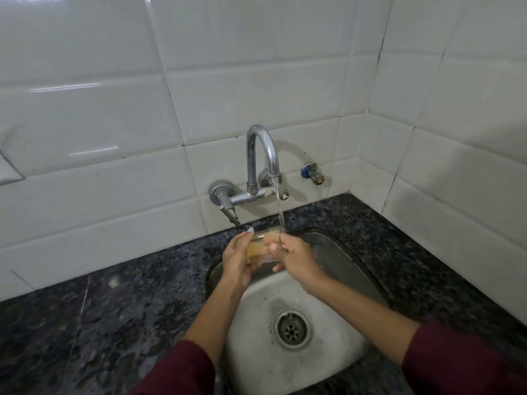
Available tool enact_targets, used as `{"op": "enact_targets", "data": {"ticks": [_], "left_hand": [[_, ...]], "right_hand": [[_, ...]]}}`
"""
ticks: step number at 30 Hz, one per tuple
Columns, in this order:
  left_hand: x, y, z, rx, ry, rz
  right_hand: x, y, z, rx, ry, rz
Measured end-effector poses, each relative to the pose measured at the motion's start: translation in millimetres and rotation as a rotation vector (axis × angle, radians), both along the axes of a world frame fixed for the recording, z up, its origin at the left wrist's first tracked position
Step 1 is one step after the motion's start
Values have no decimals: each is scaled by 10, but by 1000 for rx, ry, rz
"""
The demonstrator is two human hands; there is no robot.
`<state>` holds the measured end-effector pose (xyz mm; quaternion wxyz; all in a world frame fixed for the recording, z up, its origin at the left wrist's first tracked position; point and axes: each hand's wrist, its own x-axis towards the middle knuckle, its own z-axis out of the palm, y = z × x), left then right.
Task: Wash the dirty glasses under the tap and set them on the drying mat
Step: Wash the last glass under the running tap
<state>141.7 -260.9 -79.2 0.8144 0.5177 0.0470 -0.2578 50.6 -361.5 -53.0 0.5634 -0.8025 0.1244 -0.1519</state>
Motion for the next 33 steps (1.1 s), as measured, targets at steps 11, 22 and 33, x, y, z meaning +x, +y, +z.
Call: {"op": "enact_targets", "data": {"ticks": [11, 22, 33], "left_hand": [[94, 22, -77, -87, 208, -161], [141, 42, -95, -38, 246, -111], [114, 32, -82, -95, 180, -139]], "right_hand": [[-25, -237, 19, -283, 32, 204], [-102, -326, -137, -876, -43, 435], [58, -6, 62, 146, 32, 152]]}}
